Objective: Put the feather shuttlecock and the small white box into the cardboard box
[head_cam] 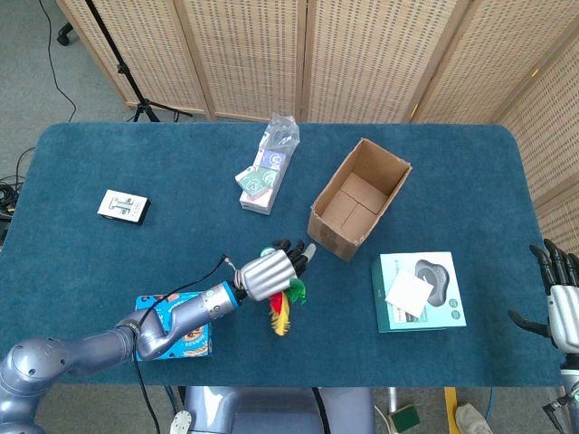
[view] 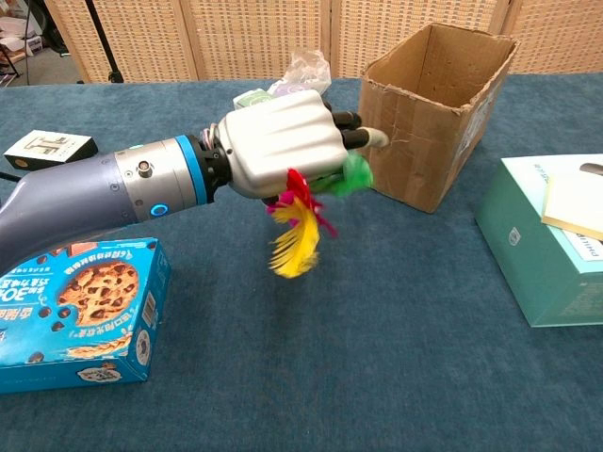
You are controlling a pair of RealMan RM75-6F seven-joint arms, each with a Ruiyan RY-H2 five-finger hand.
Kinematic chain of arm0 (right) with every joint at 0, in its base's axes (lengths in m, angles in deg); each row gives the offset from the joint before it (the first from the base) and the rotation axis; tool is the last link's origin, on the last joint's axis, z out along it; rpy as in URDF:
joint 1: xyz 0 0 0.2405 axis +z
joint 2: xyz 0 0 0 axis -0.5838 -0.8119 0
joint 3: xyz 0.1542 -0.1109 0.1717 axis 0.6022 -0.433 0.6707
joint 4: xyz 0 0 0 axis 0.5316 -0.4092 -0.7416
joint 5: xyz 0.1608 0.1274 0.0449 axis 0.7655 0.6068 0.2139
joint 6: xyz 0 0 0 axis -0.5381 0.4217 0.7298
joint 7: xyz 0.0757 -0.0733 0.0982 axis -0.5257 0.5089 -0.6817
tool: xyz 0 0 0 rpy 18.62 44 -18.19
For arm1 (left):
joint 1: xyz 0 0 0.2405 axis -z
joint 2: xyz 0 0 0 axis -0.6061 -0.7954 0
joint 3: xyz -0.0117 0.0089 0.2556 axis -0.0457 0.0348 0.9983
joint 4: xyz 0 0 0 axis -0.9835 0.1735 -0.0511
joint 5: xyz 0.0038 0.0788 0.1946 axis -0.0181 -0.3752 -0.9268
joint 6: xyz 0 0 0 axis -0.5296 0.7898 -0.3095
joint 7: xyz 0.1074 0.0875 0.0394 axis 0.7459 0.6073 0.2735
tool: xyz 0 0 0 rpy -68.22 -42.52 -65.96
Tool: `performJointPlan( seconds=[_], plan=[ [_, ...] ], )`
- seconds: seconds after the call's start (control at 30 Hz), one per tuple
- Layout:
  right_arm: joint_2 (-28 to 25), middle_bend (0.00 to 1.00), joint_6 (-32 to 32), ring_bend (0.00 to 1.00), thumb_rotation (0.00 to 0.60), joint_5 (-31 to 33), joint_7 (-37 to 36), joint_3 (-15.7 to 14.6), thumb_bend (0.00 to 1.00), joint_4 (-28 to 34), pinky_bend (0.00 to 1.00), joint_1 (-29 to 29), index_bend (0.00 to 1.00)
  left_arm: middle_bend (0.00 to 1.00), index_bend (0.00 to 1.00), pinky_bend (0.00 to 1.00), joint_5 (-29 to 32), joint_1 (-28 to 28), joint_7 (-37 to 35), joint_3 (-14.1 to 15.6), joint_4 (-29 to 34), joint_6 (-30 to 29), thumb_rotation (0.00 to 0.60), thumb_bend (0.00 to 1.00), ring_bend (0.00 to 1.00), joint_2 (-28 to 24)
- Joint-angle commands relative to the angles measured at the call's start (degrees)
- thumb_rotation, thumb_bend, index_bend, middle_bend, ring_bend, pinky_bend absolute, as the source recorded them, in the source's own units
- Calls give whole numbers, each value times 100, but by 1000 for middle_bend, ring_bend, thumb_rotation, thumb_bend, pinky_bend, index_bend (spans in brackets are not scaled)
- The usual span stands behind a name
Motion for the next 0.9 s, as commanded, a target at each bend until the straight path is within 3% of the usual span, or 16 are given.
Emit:
performJointPlan(
  seconds=[0.03,0.27,0.53,0.73,0.83,0.9],
  plan=[
    [0,0,-3,0,600,-7,16,-8,0,9,0,0,0,0,0,314,-492,82,-1057,400,-354,-813,600,0,0,32],
    [32,0,-9,0,600,-37,124,-39,0,23,0,8,0,0,0,313,-537,-190,-1484,513,-236,-1563,600,0,0,-388],
    [82,0,4,0,600,-30,276,-50,0,38,0,10,0,0,0,282,39,-815,-1828,420,293,-2038,600,0,0,-1286],
    [84,0,-19,0,600,-178,227,-100,0,-21,0,45,0,0,0,157,1033,-1785,-2205,416,1305,-2305,600,0,0,-2300],
    [96,0,-13,0,600,-437,97,-176,0,-144,0,91,0,0,0,95,1753,-2284,-2206,341,2048,-2340,600,0,0,-2735],
    [137,0,79,0,600,-889,-157,-269,0,-347,0,174,0,0,0,48,2598,-2723,-1898,289,2863,-2258,600,0,0,-3153]
  ],
)
